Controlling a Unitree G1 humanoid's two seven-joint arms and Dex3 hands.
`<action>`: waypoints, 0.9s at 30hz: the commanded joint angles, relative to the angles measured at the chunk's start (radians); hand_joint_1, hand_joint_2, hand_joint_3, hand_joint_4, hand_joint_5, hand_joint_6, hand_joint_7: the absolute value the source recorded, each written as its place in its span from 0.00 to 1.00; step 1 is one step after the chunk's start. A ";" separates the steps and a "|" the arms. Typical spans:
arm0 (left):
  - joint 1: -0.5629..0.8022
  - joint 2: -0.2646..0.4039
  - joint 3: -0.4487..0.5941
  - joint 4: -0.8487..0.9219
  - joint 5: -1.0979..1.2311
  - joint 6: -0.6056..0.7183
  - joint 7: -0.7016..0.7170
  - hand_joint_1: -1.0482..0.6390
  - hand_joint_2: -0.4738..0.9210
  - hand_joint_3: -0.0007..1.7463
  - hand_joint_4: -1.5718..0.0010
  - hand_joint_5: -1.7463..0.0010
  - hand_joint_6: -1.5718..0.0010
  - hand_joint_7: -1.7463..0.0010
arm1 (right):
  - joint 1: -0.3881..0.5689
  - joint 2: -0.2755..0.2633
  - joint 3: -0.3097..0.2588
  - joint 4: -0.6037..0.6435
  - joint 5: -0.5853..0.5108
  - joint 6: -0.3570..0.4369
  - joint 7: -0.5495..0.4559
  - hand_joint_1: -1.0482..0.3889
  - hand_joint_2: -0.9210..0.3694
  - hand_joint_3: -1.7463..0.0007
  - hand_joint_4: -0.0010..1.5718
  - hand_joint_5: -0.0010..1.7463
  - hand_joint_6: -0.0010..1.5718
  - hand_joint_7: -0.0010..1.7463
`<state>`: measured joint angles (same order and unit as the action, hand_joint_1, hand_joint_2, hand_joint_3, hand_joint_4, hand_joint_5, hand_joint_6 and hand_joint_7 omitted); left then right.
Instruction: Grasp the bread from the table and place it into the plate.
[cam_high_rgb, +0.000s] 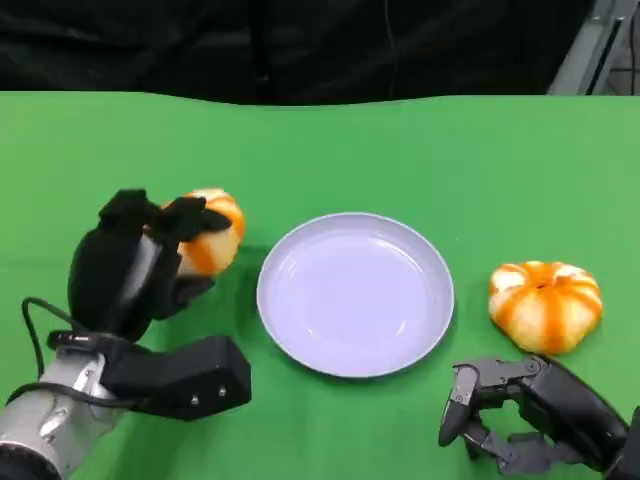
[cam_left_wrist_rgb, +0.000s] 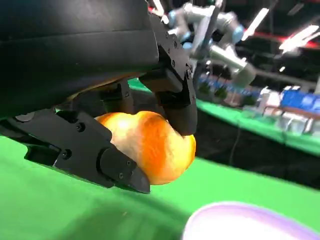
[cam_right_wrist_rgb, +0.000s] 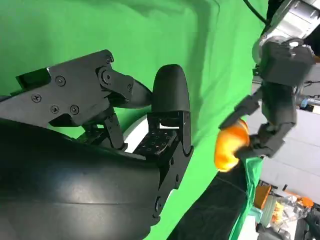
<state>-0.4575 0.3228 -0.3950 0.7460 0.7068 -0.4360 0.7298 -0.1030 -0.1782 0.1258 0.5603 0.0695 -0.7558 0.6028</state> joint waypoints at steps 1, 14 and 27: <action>0.053 0.021 0.018 -0.120 -0.002 -0.004 -0.040 0.55 0.96 0.00 0.66 0.22 0.51 0.54 | 0.002 -0.016 -0.005 -0.003 0.001 0.000 -0.002 0.68 0.11 0.57 0.46 0.95 0.51 0.66; 0.105 -0.007 0.020 -0.290 0.005 -0.015 -0.130 0.57 0.94 0.00 0.62 0.28 0.47 0.61 | 0.000 -0.010 -0.004 -0.003 0.002 0.006 -0.004 0.68 0.13 0.56 0.46 0.95 0.51 0.67; 0.059 -0.070 -0.012 -0.265 0.001 -0.072 -0.219 0.55 0.95 0.00 0.65 0.24 0.45 0.65 | 0.004 -0.008 -0.001 -0.016 -0.016 0.014 -0.021 0.68 0.14 0.54 0.47 0.94 0.52 0.67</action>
<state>-0.3711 0.2565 -0.4047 0.4570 0.7137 -0.4960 0.5369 -0.1041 -0.1758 0.1262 0.5570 0.0533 -0.7407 0.5893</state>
